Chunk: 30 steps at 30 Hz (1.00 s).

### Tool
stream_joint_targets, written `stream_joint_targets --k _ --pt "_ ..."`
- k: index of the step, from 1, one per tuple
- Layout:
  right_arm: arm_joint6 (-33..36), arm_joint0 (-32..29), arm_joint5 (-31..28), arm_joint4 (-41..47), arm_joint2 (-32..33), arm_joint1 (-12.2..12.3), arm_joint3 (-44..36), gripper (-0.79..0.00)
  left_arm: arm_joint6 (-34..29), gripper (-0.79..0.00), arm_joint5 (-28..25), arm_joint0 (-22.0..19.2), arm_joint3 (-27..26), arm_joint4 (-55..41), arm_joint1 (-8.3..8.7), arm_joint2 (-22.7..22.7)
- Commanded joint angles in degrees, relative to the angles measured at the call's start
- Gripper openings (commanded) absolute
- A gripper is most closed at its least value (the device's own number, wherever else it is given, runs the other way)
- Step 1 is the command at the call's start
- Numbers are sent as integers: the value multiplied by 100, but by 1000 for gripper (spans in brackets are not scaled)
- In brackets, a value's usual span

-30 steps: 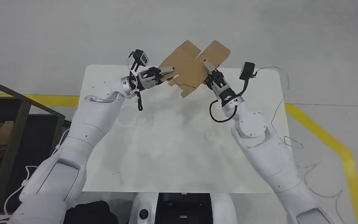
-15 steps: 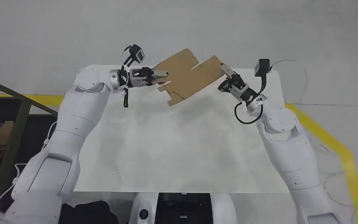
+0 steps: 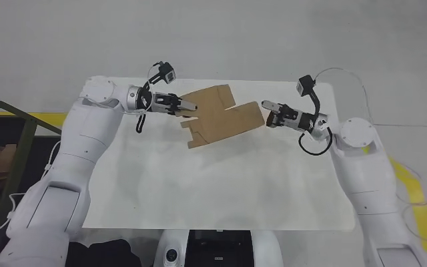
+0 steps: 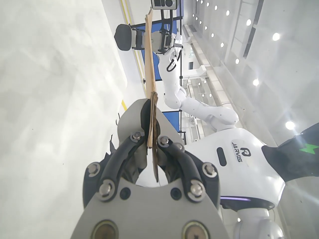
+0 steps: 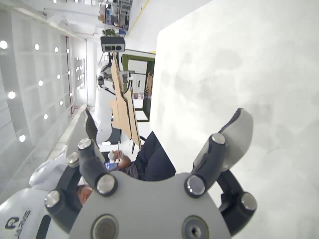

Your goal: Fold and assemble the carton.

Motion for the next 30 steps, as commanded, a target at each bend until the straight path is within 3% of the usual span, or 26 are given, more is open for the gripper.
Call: stream_joint_targets --k 1,4,11,22,30 --pt "445 45 -320 299 -14 4 140 0 1 -785 -1 29 -95 -125 46 158" --pt "896 140 -637 456 -103 8 338 0 1 -785 -1 23 -180 -374 105 408" --pt "1148 302 -828 433 -426 -16 396 0 1 -785 -1 -195 -137 -774 208 1055" --pt "1375 251 -967 746 -505 17 312 0 1 -785 -2 -397 -9 -1154 322 1405" --pt "1516 261 -1026 915 -626 27 211 -243 1 -785 -2 -461 -5 -1227 335 1561"
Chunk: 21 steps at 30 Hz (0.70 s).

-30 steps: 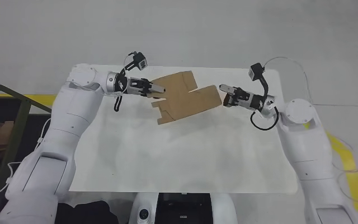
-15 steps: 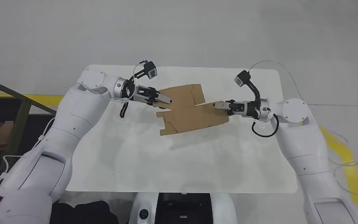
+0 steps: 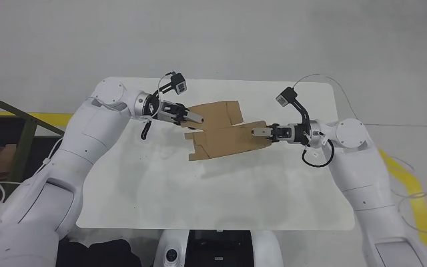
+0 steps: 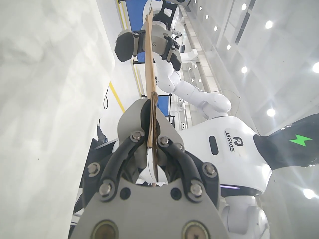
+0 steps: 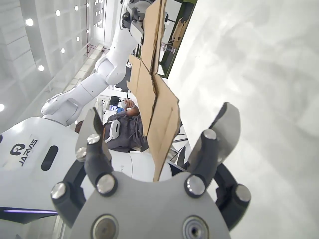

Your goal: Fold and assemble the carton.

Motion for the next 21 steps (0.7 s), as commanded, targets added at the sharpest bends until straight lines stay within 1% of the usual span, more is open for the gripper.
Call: stream_joint_targets --k 1,7,10,21 --pt "-19 7 -12 14 -42 -3 -4 -259 0 -785 0 -22 6 -22 -5 28" --pt "12 80 -71 87 -116 -1 121 -326 0 -785 0 -68 26 -2 -23 89" --pt "22 136 -82 134 -128 3 140 -394 0 -785 0 -91 49 40 -27 111" --pt "-42 236 -30 84 -299 3 118 -425 0 -785 0 -134 68 134 -60 130"
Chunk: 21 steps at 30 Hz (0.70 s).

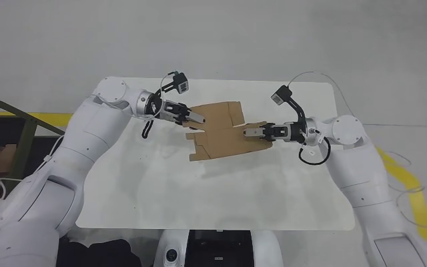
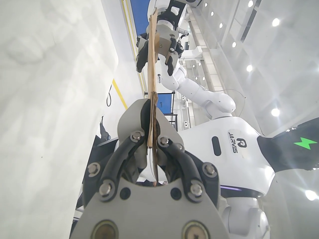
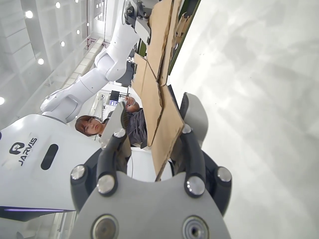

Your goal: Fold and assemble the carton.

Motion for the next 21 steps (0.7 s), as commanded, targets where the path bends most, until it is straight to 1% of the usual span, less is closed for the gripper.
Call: stream_joint_targets --k 1,6,8,9,10,12,13,21 --pt "-1 8 2 9 -14 3 12 -428 0 -785 0 -4 7 15 -8 -4" --pt "35 26 -10 19 -14 22 58 -453 0 -785 0 1 29 33 -29 -25" --pt "18 32 -4 18 -18 27 71 -471 0 -785 0 7 36 29 -37 -34" --pt "23 36 3 12 -23 30 74 -499 0 -785 0 9 42 29 -40 -41" --pt "13 40 18 2 -42 29 66 -554 0 -785 0 7 44 40 -43 -47" --pt "-3 53 35 -17 -57 33 81 -690 0 -785 0 11 46 55 -49 -59" --pt "2 60 34 -16 -60 36 88 -785 0 -785 0 13 46 60 -51 -65" --pt "-7 104 39 -12 -133 42 137 -785 0 -785 0 40 72 49 -65 -94"
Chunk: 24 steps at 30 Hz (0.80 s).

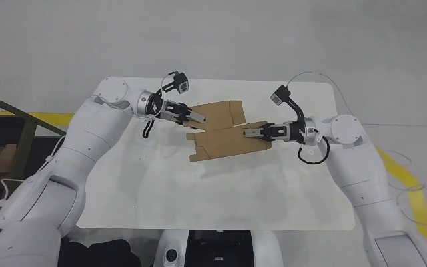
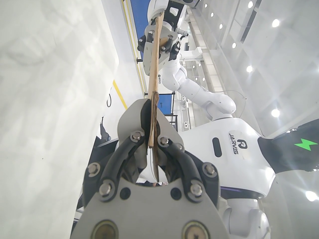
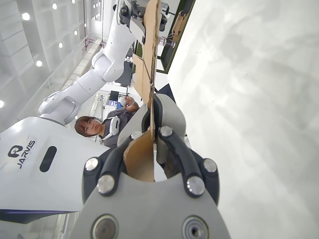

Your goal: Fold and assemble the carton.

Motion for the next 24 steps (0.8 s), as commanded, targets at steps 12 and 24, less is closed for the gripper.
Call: stream_joint_targets --k 12,24 --pt "-143 60 118 65 -91 2 114 -785 0 0 0 103 -37 -248 8 -191" --pt "-354 76 315 -2 -158 8 173 -785 0 0 0 404 -272 -490 95 -554"
